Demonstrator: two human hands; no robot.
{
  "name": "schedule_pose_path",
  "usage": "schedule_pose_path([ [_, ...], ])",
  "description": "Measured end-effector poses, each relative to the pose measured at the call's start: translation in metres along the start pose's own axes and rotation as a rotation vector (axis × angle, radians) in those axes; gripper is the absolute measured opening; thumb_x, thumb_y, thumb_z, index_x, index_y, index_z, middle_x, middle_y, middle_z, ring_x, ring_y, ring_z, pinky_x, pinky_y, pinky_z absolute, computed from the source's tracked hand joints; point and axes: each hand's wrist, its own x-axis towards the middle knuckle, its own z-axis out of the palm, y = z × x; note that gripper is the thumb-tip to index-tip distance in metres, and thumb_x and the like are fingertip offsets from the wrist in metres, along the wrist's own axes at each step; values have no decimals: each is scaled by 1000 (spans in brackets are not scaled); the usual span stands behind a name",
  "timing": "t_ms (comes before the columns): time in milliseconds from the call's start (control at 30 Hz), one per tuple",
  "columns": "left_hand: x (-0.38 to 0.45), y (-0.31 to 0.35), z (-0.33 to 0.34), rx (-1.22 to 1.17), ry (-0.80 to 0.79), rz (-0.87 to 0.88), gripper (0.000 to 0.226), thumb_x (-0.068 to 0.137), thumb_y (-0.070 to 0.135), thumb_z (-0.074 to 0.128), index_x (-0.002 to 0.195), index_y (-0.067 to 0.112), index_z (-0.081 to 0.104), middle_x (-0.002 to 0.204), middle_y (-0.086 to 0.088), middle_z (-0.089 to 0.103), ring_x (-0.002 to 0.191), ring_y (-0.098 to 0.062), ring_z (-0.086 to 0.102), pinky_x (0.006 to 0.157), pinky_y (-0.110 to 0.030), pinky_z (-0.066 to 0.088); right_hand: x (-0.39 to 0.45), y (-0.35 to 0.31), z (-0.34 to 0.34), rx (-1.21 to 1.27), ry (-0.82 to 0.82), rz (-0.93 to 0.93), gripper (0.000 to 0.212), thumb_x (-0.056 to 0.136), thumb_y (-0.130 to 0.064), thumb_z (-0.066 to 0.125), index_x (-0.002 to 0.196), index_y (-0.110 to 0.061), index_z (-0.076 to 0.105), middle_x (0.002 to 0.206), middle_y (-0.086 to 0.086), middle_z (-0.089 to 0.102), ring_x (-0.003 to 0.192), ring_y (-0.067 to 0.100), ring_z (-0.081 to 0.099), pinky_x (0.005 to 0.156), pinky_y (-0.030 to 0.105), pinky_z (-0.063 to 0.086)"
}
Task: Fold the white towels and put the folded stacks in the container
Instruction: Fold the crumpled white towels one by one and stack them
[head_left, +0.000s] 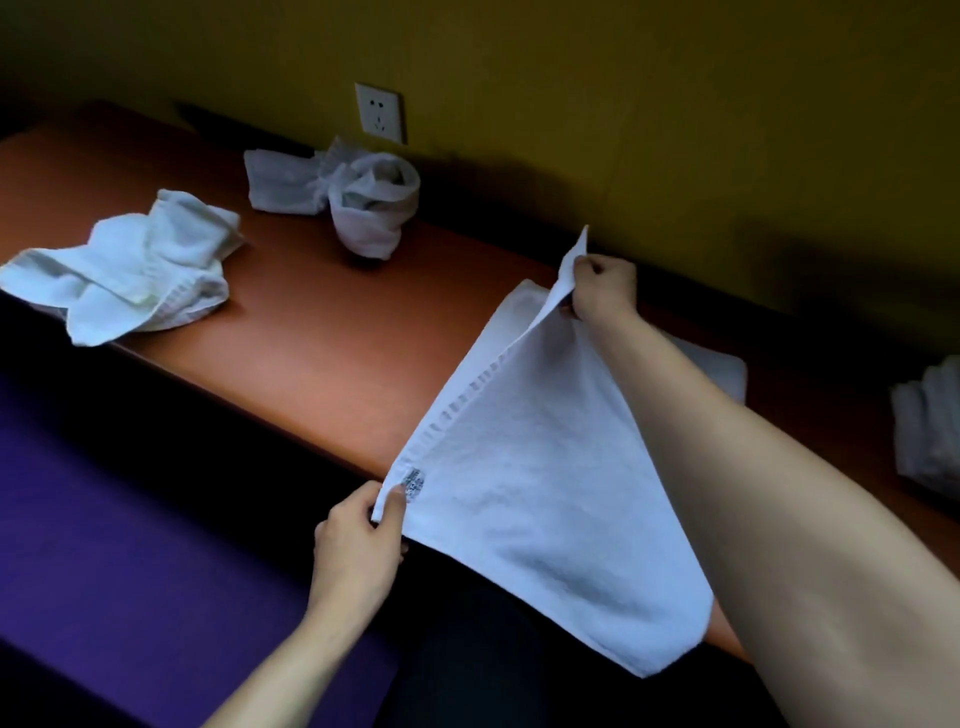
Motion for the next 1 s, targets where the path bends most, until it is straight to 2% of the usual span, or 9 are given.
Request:
schedule_pose_path([
  [233, 23, -35, 15, 128, -38, -116, 37, 95, 44, 52, 70, 17, 56, 60, -3, 63, 71, -30, 66, 74, -42, 54, -27, 30, -11, 14, -111, -8, 23, 106, -23, 42, 121, -17, 58, 91, 7, 66, 65, 17, 64, 58, 27, 53],
  [367, 37, -43, 26, 99, -14, -126, 17, 93, 39, 59, 89, 22, 60, 91, -8, 68, 89, -34, 67, 87, -44, 51, -89, 107, -73, -47, 50, -31, 14, 100, -15, 53, 104, -19, 66, 78, 8, 65, 55, 15, 58, 49, 24, 45],
  [467, 40, -45, 28, -93, -5, -251, 48, 76, 54, 67, 110, 24, 51, 110, -4, 65, 95, -35, 69, 94, -50, 52, -164, 173, -121, -161, 285, 32, 6, 96, -24, 61, 91, -21, 64, 74, 5, 68, 67, 23, 64, 64, 32, 48],
  [533, 40, -47, 28, -166, -12, -273, 72, 61, 64, 66, 118, 25, 47, 111, 0, 66, 98, -31, 69, 96, -50, 53, -214, 205, -140, -208, 413, 113, 15, 95, -26, 61, 85, -13, 61, 75, 6, 65, 78, 29, 64, 70, 33, 42],
  [600, 39, -46, 30, -225, -28, -282, 79, 62, 63, 71, 124, 19, 50, 107, 0, 68, 98, -26, 69, 94, -48, 55, -251, 225, -151, -204, 473, 239, 23, 96, -29, 60, 84, -9, 61, 77, 8, 62, 83, 33, 63, 73, 33, 39],
  [700, 28, -32, 28, -251, -45, -272, 52, 79, 52, 75, 112, 14, 62, 101, -7, 71, 83, -24, 68, 78, -40, 57, -272, 253, -151, -174, 351, 454, 31, 94, -40, 64, 99, -10, 64, 93, 9, 67, 93, 30, 63, 81, 33, 42],
  [800, 21, -21, 24, -242, -70, -211, 26, 90, 39, 69, 89, 14, 68, 87, -7, 70, 73, -23, 63, 68, -35, 52, -272, 261, -141, -43, 142, 507, 41, 88, -47, 71, 116, -17, 64, 109, 2, 68, 103, 20, 64, 96, 36, 50],
  [900, 16, -9, 18, -307, -93, -208, 18, 91, 32, 69, 87, 14, 68, 90, -6, 72, 81, -23, 69, 80, -45, 61, -264, 262, -138, 18, 114, 442, 16, 89, -33, 71, 98, -19, 71, 107, 5, 75, 97, 20, 70, 94, 41, 55],
  [1000, 4, 11, 10, -395, -144, -199, 16, 95, 24, 67, 89, 10, 64, 98, -10, 70, 87, -22, 70, 72, -40, 63, -262, 244, -147, 61, 220, 366, 8, 95, -22, 64, 96, -16, 70, 105, 9, 74, 98, 26, 69, 91, 41, 55],
])
